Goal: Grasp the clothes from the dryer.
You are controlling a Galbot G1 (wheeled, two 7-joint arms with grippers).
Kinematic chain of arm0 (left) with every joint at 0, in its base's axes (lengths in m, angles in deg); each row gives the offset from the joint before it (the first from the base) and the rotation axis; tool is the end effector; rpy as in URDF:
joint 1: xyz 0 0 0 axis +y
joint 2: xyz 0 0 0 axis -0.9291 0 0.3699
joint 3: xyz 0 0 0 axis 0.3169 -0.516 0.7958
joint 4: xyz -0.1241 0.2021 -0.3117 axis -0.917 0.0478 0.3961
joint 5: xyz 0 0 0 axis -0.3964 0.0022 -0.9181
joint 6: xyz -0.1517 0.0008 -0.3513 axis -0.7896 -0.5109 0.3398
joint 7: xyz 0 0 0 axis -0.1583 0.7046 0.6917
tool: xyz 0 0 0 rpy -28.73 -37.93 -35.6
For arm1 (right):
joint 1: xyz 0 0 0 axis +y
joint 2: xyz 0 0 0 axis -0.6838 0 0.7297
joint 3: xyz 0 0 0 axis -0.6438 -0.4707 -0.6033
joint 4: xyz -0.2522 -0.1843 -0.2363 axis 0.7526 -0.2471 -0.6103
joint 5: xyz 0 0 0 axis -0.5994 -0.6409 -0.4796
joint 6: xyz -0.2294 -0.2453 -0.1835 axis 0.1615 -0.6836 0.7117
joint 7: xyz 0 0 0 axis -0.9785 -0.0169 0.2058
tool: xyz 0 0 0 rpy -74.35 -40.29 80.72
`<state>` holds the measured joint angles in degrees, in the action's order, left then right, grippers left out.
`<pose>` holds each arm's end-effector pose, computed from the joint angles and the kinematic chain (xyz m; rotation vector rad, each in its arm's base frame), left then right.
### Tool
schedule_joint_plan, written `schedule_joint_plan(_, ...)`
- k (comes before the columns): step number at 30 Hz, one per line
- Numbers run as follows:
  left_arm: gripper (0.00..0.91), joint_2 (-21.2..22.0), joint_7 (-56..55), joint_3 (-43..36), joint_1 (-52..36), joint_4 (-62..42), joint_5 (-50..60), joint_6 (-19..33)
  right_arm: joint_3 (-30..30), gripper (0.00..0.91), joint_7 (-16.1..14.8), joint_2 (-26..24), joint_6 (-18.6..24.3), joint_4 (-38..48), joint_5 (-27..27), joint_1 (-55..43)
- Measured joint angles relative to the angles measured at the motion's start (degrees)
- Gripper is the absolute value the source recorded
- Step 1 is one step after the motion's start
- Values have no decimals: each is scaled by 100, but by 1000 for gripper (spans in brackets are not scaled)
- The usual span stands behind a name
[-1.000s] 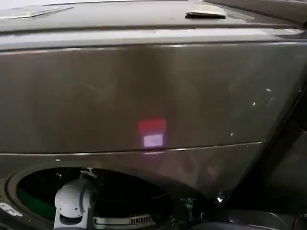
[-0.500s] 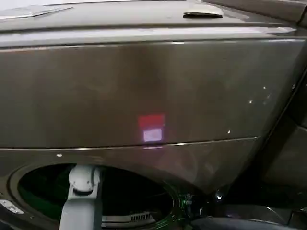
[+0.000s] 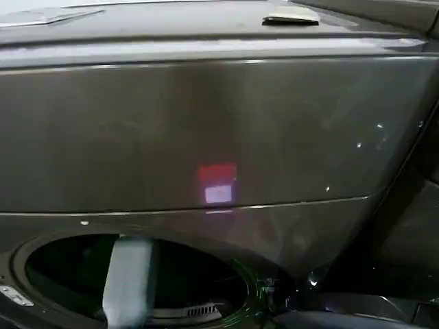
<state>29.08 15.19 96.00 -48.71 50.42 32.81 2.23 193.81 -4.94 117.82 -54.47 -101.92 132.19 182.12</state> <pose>0.5401 0.0340 -0.2276 -0.3941 -2.8725 0.0717 -0.1336 -0.3814 0.1156 1.3898 2.2509 -0.6437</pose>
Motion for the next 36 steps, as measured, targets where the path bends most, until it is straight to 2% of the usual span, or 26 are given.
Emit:
schedule_joint_plan(10, 907, 25, 15, 1, -978, -1429, 32, 332, 32, 907, -10, -34, -30, 4, 11, -8)
schedule_joint_plan(19, 907, -2, 150, -84, -1734, -2560, 297, 382, 11, 907, -16, -14, -38, -17, 21, -26)
schedule_joint_plan(28, 907, -202, 656, -558, -2320, -3478, 1098, 379, -14, 907, -27, -8, -38, -27, 30, -58)
schedule_joint_plan(36, 907, -355, 1271, -1124, -2744, -4290, 2154, 629, -16, 907, -36, 31, -37, -25, 34, -52)
